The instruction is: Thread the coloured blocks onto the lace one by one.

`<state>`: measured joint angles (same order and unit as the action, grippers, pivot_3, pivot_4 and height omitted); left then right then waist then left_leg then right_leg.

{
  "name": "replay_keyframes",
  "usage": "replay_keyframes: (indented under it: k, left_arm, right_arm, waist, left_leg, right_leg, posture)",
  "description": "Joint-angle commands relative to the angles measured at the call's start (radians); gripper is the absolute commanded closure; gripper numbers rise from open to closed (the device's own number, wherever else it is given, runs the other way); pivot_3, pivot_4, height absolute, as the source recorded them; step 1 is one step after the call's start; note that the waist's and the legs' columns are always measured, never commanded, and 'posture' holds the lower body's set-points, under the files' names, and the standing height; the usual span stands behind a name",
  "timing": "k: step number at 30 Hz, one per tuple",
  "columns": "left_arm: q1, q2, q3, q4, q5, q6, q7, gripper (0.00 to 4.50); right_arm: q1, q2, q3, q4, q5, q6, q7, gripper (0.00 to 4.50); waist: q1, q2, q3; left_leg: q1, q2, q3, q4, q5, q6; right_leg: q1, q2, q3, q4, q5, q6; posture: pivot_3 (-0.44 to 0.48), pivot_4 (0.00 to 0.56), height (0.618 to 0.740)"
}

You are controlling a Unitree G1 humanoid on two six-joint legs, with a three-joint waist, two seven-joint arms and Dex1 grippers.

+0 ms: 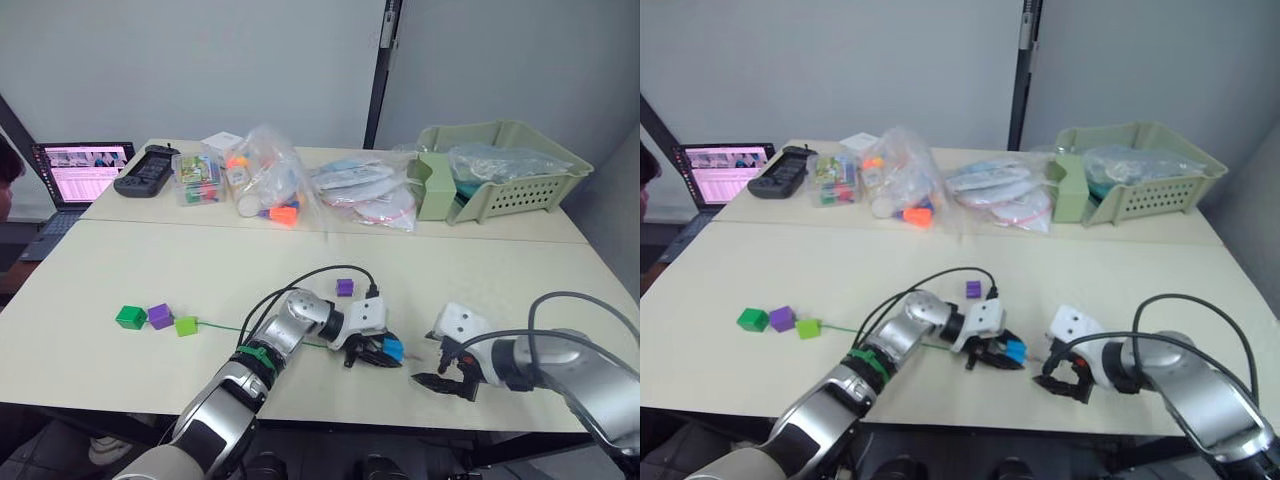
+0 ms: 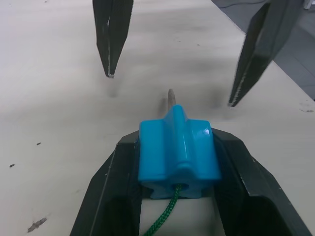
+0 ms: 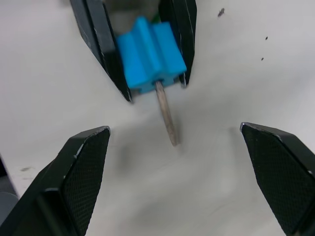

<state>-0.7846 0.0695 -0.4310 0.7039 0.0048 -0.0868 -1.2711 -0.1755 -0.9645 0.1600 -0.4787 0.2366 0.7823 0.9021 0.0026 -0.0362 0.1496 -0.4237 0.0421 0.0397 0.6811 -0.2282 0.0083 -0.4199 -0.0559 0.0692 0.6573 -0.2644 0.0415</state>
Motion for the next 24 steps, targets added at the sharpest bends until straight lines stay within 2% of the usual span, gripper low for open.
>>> replay_keyframes:
  k: [1, 3, 4, 8, 17, 24]
  left_arm:
    - [-0.003, 0.000, 0.007, -0.041, -0.006, 0.002, -0.005, 3.10]
    - [-0.002, 0.001, 0.005, -0.043, -0.004, 0.005, -0.003, 3.10]
    - [-0.001, 0.001, 0.005, -0.045, -0.004, 0.006, -0.002, 3.10]
    - [0.000, -0.001, 0.005, -0.051, -0.003, 0.013, 0.006, 3.10]
    - [0.014, 0.012, 0.018, -0.079, -0.012, 0.033, 0.020, 3.10]
    - [0.006, 0.080, 0.085, -0.131, -0.033, 0.011, 0.062, 3.10]
  right_arm:
    - [-0.064, -0.023, 0.057, 0.058, -0.054, -0.091, 0.054, 0.00]
    - [-0.097, -0.016, 0.082, 0.096, -0.069, -0.121, 0.075, 0.00]
    - [-0.113, -0.006, 0.089, 0.108, -0.067, -0.126, 0.084, 0.26]
    - [-0.138, 0.039, 0.081, 0.142, -0.035, -0.098, 0.100, 1.53]
    - [-0.150, 0.060, 0.089, 0.170, -0.054, -0.089, 0.112, 4.49]
    - [-0.115, 0.048, 0.055, 0.142, -0.005, -0.068, 0.144, 4.50]
  waist:
    - [-0.001, 0.000, 0.000]
    - [-0.002, 0.000, 0.000]
    - [-0.001, 0.000, 0.000]
    - [-0.001, 0.000, 0.000]
    - [-0.001, 0.000, 0.000]
    - [-0.002, 0.000, 0.000]
  left_leg:
    - [0.000, 0.000, 0.000, 0.000, 0.000, 0.000]
    - [0.000, 0.000, 0.000, 0.000, 0.000, 0.000]
    - [0.000, 0.000, 0.000, 0.000, 0.000, 0.000]
    - [0.000, 0.000, 0.000, 0.000, 0.000, 0.000]
    - [0.000, 0.000, 0.000, 0.001, 0.000, 0.000]
    - [0.000, 0.000, 0.000, 0.000, 0.000, 0.000]
  right_leg:
    - [0.000, 0.000, 0.000, 0.000, 0.000, 0.000]
    - [0.000, 0.000, 0.000, 0.000, 0.000, 0.000]
    - [0.000, 0.000, 0.000, 0.000, 0.000, 0.000]
    - [0.000, 0.000, 0.000, 0.000, 0.000, 0.000]
    - [0.000, 0.000, 0.000, 0.000, 0.000, 0.000]
    - [0.000, 0.000, 0.000, 0.001, 0.000, 0.000]
  posture:
    - [0.000, 0.150, 0.732]
    - [0.000, 0.150, 0.732]
    - [0.000, 0.150, 0.732]
    - [0.000, 0.150, 0.732]
    - [0.000, 0.150, 0.732]
    - [0.000, 0.150, 0.732]
